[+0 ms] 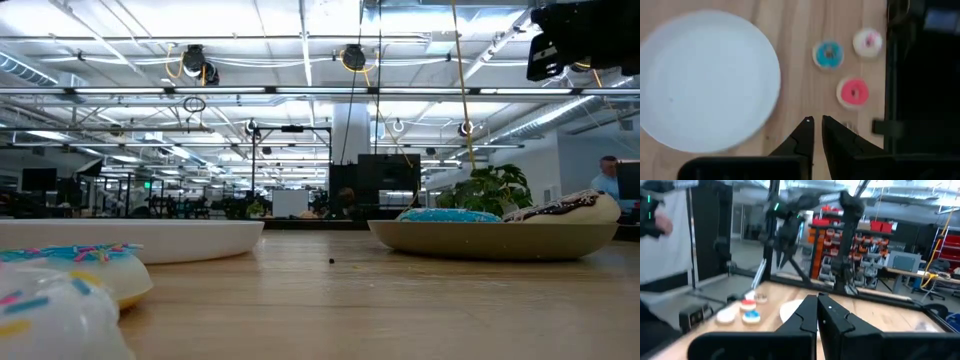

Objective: Pick & Place donuts
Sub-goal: Put the small brown donut on the white plate

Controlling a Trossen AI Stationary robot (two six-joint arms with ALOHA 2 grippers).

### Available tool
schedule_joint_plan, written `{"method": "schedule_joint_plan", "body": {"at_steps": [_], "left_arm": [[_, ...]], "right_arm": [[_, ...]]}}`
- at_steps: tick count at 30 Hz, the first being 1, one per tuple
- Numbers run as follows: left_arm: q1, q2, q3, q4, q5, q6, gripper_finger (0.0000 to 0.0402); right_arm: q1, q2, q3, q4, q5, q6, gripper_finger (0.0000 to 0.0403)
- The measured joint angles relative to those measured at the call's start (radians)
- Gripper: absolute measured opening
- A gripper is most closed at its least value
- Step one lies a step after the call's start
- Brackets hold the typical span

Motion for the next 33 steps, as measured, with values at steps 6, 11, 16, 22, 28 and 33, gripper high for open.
{"method": "schedule_joint_plan", "body": {"at_steps": [6, 11, 16, 22, 28, 33], "left_arm": [[-0.021, 0.11, 0.01, 0.024, 0.094, -0.009, 0.0042], [-0.003, 0.188, 0.009, 0.037, 0.186, 0.005, 0.0042], [0.024, 0.232, 0.009, 0.034, 0.238, -0.043, 0.0042], [0.026, 0.254, 0.009, 0.064, 0.23, -0.13, 0.0082], [0.018, 0.272, 0.009, 0.084, 0.215, -0.089, 0.0167], [0.005, 0.279, 0.009, 0.108, 0.215, -0.107, 0.0201]], "right_arm": [[0.0, 0.001, 0.0, 0.015, -0.001, 0.011, 0.0], [0.0, 0.003, -0.013, 0.014, -0.001, -0.001, 0.0], [0.0, 0.003, -0.013, 0.026, -0.001, 0.005, 0.0], [0.0, 0.003, -0.013, 0.025, -0.001, 0.033, 0.0], [0.0, 0.003, -0.014, 0.023, -0.002, 0.021, 0.0], [0.0, 0.003, -0.014, 0.022, -0.002, 0.015, 0.0]]}}
